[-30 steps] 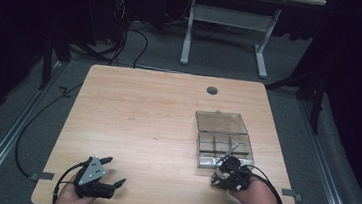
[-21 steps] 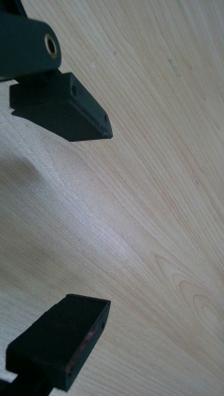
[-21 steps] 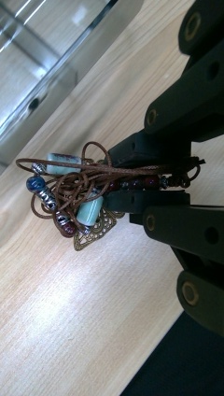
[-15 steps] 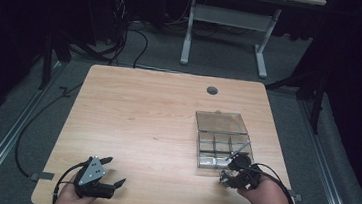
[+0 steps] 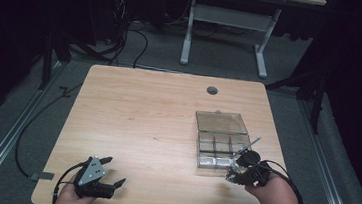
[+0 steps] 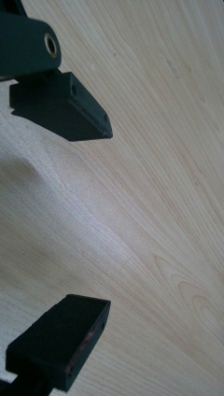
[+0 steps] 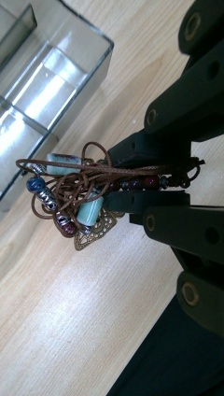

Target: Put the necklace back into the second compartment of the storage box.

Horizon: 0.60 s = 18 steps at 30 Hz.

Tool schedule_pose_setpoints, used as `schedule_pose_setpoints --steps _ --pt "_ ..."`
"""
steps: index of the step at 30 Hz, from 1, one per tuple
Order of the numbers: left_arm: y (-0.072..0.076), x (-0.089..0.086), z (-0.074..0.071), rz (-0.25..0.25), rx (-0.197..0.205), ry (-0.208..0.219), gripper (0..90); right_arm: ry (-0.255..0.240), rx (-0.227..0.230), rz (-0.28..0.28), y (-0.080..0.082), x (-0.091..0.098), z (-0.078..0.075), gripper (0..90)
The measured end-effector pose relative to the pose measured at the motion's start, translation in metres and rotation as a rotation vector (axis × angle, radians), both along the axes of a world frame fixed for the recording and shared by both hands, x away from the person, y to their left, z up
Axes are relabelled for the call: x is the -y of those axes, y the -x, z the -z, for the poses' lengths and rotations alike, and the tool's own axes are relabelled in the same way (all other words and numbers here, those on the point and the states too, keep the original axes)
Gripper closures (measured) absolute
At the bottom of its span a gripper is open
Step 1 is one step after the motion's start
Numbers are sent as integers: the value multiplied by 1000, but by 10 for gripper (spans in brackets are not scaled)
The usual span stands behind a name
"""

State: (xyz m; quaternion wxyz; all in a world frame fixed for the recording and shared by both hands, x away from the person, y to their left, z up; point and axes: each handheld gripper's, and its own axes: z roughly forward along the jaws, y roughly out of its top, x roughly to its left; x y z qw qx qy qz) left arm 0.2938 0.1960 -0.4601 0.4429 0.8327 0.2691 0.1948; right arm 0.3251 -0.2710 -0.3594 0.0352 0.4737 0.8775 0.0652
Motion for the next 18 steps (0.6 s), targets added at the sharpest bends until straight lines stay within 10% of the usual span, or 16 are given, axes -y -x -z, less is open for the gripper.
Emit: schedule_pose_setpoints --steps 18 --pt "0 -1 0 2 1 3 153 -2 26 10 -30 -7 -20 796"
